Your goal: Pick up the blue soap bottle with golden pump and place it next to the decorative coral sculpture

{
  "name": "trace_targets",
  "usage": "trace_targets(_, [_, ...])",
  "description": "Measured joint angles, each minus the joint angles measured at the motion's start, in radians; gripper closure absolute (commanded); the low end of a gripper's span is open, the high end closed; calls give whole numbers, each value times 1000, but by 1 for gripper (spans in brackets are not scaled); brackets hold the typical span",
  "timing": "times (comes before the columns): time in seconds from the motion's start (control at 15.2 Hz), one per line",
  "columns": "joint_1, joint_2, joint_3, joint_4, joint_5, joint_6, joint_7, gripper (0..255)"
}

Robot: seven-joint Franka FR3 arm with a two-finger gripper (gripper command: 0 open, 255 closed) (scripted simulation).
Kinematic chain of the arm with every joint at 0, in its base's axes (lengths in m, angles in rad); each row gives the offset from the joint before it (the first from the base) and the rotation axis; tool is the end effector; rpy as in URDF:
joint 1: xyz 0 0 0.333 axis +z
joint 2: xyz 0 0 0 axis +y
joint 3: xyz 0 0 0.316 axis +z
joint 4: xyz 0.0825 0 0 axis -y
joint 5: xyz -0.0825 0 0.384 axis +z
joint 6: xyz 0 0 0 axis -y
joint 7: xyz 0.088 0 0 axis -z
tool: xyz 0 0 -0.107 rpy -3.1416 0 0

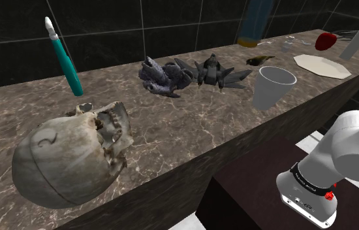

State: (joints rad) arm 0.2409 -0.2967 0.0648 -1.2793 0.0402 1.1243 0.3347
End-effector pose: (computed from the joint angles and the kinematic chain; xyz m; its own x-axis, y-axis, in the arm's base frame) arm 0.3416 0.1226 0.8472 0.9917 -0.0143 0.1280 -0.0067 -0.9982 -0.0599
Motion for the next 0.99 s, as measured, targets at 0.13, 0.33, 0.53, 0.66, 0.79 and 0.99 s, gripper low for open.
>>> trace_targets(0.13, [13,37,39,49,0,-10,53,255])
trace_targets(0.33, [33,68,88,81,-1,-10,122,255])
trace_targets(0.53, [35,31,88,-1,5,36,125,255])
trace_targets(0.66, [35,6,86,-58,8,68,123,255])
trace_targets(0.79, [35,-26,83,-127,11,105,119,255])
trace_targets(0.99, [36,-59,81,-209,15,154,115,255])
